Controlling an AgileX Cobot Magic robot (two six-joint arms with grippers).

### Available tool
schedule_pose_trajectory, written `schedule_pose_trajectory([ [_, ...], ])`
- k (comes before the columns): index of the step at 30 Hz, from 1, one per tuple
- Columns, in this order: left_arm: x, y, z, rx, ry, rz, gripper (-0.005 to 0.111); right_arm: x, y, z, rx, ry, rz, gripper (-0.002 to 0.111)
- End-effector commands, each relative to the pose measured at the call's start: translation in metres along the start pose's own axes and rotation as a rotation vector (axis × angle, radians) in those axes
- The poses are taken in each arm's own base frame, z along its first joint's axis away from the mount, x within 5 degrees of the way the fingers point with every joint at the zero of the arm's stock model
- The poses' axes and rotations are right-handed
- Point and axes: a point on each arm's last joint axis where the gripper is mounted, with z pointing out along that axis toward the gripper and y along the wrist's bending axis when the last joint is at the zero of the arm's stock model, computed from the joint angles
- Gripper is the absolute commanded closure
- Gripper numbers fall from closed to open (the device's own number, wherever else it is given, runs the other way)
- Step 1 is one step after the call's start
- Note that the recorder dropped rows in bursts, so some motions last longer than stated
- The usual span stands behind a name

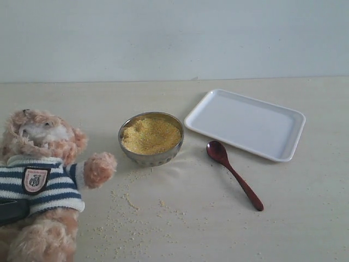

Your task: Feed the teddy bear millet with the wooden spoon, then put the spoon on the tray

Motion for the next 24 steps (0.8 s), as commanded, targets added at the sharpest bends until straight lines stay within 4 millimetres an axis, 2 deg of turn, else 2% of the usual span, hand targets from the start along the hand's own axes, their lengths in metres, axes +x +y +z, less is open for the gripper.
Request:
schedule_pose_trajectory([
  [1, 0.01, 0.006, 0.002, -0.044, -0.005, -0.032, 0.102, -0.001, 0.0, 0.0, 0.007, -0.016, 0.0, 0.108],
  [14, 0.011, 0.009, 0.002, -0.069, -0.028, -0.055, 0.102, -0.003, -0.001, -0.001, 0.008, -0.029, -0.002, 0.108],
  [18, 0.013, 0.004, 0.002, -0.012, -0.003, -0.051, 0.102, -0.008, -0.001, -0.001, 0.013, -0.087, 0.008, 0.108],
  [24, 0.016, -0.002, 0.002, 0.056, 0.022, 0.012, 0.102, -0.02, -0.004, -0.003, 0.003, -0.226, 0.371, 0.108],
])
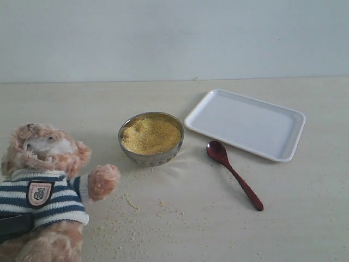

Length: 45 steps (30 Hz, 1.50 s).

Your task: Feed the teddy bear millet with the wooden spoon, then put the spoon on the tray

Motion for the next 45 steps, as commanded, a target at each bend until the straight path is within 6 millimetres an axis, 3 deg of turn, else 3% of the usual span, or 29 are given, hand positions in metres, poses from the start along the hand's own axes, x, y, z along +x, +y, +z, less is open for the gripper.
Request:
schedule_pose_trajectory([
  [1, 0.001, -0.005, -0.001, 0.056, 0.009, 0.058, 0.102, -0.01, -0.001, -0.001, 0.002, -0.108, 0.223, 0.108],
  [12, 0.0, -0.005, -0.001, 0.054, -0.005, 0.05, 0.102, -0.013, -0.002, -0.001, -0.001, -0.146, 0.287, 0.108],
  [20, 0.0, -0.005, -0.001, 0.054, -0.005, 0.05, 0.102, -0.006, -0.001, 0.0, -0.005, -0.064, 0.598, 0.108],
  [23, 0.0, -0.005, -0.001, 0.054, -0.005, 0.05, 0.102, -0.012, 0.002, 0.004, 0.019, 0.062, 0.47, 0.108],
  [27, 0.0, -0.005, -0.001, 0.054, -0.005, 0.05, 0.102, -0.048, 0.007, 0.015, 0.019, 0.172, 0.275, 0.108],
  [28, 0.0, -0.005, -0.001, 0.054, -0.005, 0.05, 0.102, -0.062, 0.01, 0.026, 0.01, 0.282, 0.136, 0.108],
  [31, 0.0, -0.005, -0.001, 0.054, -0.005, 0.05, 0.102, -0.075, 0.02, 0.057, -0.113, 0.566, -0.109, 0.108],
  [34, 0.0, -0.005, -0.001, 0.054, -0.005, 0.05, 0.102, -0.068, 0.03, 0.113, -0.228, 0.82, -0.058, 0.108],
  [37, 0.0, -0.005, -0.001, 0.054, -0.005, 0.05, 0.102, -0.049, 0.029, 0.15, -0.251, 0.965, -0.056, 0.108],
  [39, 0.0, -0.005, -0.001, 0.054, -0.005, 0.05, 0.102, -0.036, 0.03, 0.167, -0.276, 1.034, -0.073, 0.102],
  [45, 0.0, -0.005, -0.001, 0.054, -0.005, 0.05, 0.102, -0.005, 0.057, 0.199, -0.408, 1.095, -0.193, 0.066],
])
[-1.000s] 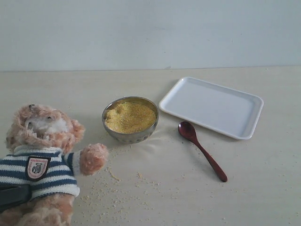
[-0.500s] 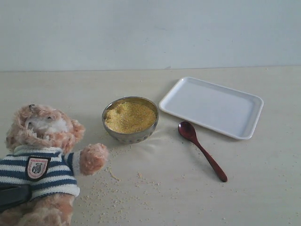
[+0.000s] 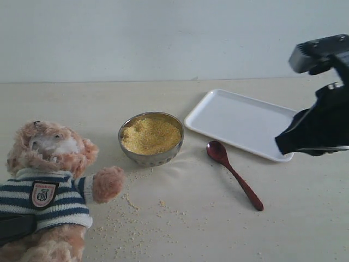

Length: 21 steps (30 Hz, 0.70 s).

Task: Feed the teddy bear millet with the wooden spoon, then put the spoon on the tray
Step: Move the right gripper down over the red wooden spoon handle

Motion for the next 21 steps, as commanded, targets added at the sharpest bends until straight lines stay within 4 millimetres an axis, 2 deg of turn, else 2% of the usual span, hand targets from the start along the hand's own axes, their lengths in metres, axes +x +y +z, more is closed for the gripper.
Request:
schedule_pose_trajectory([
  [1, -0.002, -0.003, -0.001, 0.024, -0.021, -0.002, 0.102, -0.014, 0.012, 0.025, -0.029, 0.014, -0.1, 0.062],
  [5, -0.002, -0.003, -0.001, 0.024, -0.021, -0.002, 0.102, -0.019, 0.016, 0.052, -0.043, 0.061, -0.074, 0.059],
  [11, -0.002, -0.003, -0.001, 0.024, -0.021, -0.002, 0.102, -0.017, 0.002, 0.089, 0.01, 0.162, -0.067, 0.059],
  [15, -0.002, -0.003, -0.001, 0.024, -0.021, -0.002, 0.102, -0.017, -0.002, 0.104, 0.019, 0.225, -0.057, 0.059],
  [21, -0.002, -0.003, -0.001, 0.024, -0.021, -0.002, 0.102, -0.019, -0.008, 0.123, 0.019, 0.301, -0.087, 0.048],
])
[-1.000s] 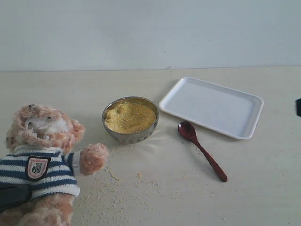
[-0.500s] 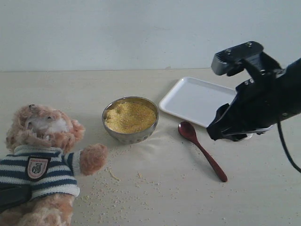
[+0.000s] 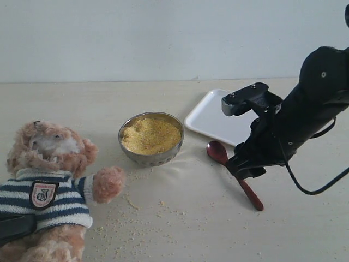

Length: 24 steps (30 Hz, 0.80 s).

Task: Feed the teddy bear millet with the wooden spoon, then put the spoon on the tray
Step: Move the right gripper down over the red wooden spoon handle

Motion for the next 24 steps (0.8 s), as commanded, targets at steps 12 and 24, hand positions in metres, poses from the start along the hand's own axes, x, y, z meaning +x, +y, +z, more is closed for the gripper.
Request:
schedule_pose_trajectory([
  [12, -0.002, -0.003, -0.001, 0.023, -0.021, -0.001, 0.102, -0.004, -0.009, 0.042, 0.008, 0.104, 0.005, 0.048],
  [24, -0.002, -0.003, -0.001, 0.023, -0.021, -0.001, 0.102, -0.002, -0.012, 0.055, 0.014, 0.123, 0.001, 0.051],
])
